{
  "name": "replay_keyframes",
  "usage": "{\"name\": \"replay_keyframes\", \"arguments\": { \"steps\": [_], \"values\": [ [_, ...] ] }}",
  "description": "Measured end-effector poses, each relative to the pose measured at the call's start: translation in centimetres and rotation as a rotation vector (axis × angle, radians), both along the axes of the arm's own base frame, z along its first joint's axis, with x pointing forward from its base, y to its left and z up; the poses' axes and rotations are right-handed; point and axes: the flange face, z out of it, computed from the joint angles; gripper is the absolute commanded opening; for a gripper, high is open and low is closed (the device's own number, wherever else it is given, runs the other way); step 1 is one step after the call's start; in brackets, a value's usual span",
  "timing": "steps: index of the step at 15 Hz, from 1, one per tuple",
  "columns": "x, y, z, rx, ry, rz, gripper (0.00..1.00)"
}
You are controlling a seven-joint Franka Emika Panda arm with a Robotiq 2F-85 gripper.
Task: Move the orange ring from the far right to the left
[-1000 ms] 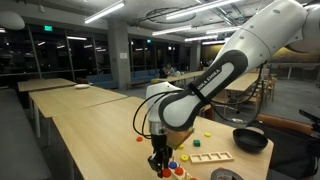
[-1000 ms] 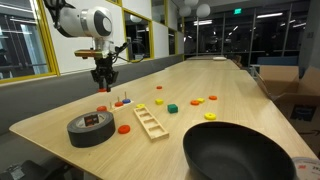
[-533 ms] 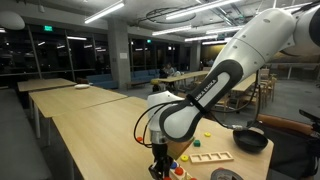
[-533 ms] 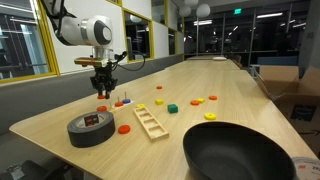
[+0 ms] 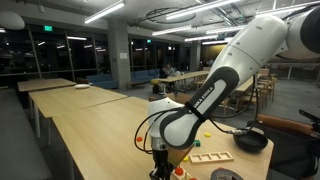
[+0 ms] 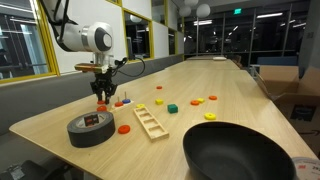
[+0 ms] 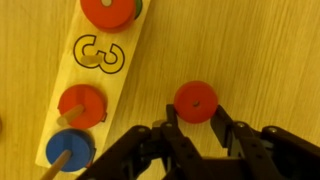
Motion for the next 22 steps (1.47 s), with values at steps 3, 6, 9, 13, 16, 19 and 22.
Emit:
{"name": "replay_keyframes", "arguments": {
  "steps": [3,6,9,13,16,19,22],
  "values": [
    [0.0,0.0,0.0,0.001,-0.002,-0.001,0.79],
    [0.1,0.0,0.3,0.002,-0.007,-0.002,1.0],
    [0.3,-0.1,1.6,0.006,-0.03,-0.002,1.0],
    [0.6,-1.0,6.5,-0.01,-0.079,0.003,1.0],
    [0.0,-3.3,12.2,-0.055,-0.117,0.001,1.0],
    [-1.6,-6.8,17.8,-0.104,-0.142,0.002,1.0],
    [-4.1,-10.8,22.6,-0.128,-0.142,0.032,1.0]
  ]
}}
